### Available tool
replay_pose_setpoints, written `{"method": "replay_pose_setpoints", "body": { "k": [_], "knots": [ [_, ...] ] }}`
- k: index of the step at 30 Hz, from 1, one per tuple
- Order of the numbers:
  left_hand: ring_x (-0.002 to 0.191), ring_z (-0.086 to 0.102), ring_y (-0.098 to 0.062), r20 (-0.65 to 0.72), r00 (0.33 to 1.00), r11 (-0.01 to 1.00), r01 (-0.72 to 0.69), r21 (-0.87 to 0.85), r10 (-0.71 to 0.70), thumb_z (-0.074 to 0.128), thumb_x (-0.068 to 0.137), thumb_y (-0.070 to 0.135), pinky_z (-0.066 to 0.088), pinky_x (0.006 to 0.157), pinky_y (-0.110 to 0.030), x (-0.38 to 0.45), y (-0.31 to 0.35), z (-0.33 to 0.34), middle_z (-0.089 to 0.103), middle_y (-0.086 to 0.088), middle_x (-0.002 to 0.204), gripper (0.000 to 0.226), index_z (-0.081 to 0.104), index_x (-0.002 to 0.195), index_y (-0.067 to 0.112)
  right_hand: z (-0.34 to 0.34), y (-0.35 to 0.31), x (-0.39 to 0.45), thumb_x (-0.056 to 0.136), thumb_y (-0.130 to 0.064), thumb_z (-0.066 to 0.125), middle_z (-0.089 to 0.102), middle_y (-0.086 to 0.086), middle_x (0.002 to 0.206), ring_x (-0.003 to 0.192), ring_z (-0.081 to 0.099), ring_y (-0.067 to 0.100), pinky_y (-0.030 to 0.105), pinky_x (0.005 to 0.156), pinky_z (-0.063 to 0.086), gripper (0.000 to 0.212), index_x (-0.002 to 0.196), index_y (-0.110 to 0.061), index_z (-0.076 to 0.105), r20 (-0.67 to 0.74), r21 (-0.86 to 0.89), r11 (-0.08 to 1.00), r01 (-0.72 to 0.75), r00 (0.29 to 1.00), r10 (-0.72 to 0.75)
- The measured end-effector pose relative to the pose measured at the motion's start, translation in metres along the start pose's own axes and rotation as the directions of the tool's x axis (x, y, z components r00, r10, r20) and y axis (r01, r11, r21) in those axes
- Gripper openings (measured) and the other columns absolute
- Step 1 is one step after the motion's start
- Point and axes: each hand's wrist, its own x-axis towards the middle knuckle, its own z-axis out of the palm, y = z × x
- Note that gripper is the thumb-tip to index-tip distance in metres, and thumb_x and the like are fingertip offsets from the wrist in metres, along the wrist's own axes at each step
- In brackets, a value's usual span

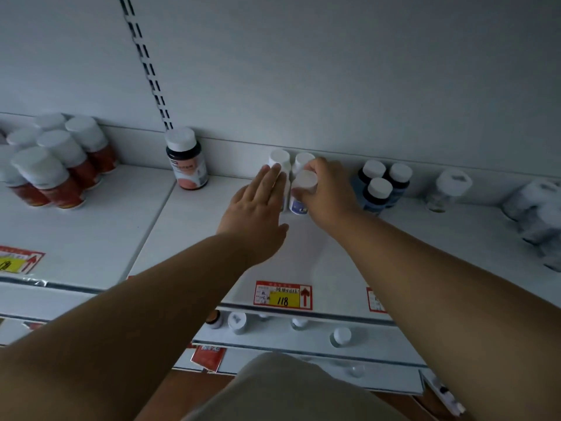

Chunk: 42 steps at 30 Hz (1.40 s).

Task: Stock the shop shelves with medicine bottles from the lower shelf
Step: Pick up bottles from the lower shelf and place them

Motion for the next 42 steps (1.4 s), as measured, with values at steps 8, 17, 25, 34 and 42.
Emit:
{"method": "replay_pose_setpoints", "body": {
  "k": [8,17,25,34,42],
  "knots": [
    [0.149,-0.021,-0.015,0.061,0.998,1.0,-0.019,-0.001,0.019,0.047,0.096,0.044,-0.006,0.116,-0.032,0.006,-0.006,0.002,-0.017,-0.002,0.164,0.089,-0.013,0.155,0.015,0.004,-0.001,-0.014,0.086,-0.032,0.074,0.051,0.014,0.121,0.104,0.055,0.029,0.041,0.084,0.05,0.049,0.123,-0.01,0.05,-0.054,-0.076,0.996,0.053,0.997,-0.058],
    [0.141,0.031,-0.033,-0.131,0.988,0.953,-0.117,-0.278,0.083,0.065,0.085,0.034,0.026,0.116,-0.046,-0.034,-0.024,-0.004,0.035,-0.014,0.153,0.076,0.031,0.149,0.01,-0.012,-0.04,-0.077,0.091,-0.032,0.066,0.051,0.011,0.124,0.111,0.052,0.025,0.033,0.086,0.047,0.043,0.125,-0.011,0.051,-0.191,-0.088,0.996,0.005,0.981,-0.022],
    [0.142,0.032,-0.025,-0.043,0.999,0.973,-0.021,-0.23,0.011,0.061,0.09,0.039,0.024,0.117,-0.04,-0.138,-0.037,-0.029,0.035,-0.004,0.156,0.078,0.023,0.154,0.019,-0.006,-0.108,-0.144,0.091,-0.025,0.065,0.055,0.012,0.123,0.104,0.058,0.026,0.042,0.085,0.052,0.044,0.129,-0.009,0.051,-0.133,0.03,0.98,0.194,0.973,-0.189],
    [0.125,0.051,-0.03,0.051,0.983,0.974,0.182,-0.131,-0.177,0.046,0.083,0.046,0.041,0.102,-0.044,-0.294,-0.077,-0.052,0.052,-0.004,0.14,0.065,0.045,0.143,0.021,0.039,-0.174,-0.246,0.094,-0.037,0.06,0.037,-0.005,0.134,0.117,0.048,0.013,0.035,0.096,0.048,0.039,0.13,-0.022,0.052,0.062,0.115,0.971,0.208,0.974,-0.216],
    [0.129,0.048,-0.028,0.09,0.976,0.968,0.212,-0.138,-0.2,0.063,0.085,0.037,0.039,0.105,-0.045,-0.366,-0.206,-0.053,0.049,-0.002,0.144,0.07,0.036,0.148,0.024,0.144,-0.283,-0.284,0.094,-0.037,0.058,0.047,-0.01,0.12,0.106,0.05,0.007,0.032,0.089,0.048,0.03,0.121,-0.025,0.052,0.132,0.141,0.965,0.22,0.962,-0.239]
  ]
}}
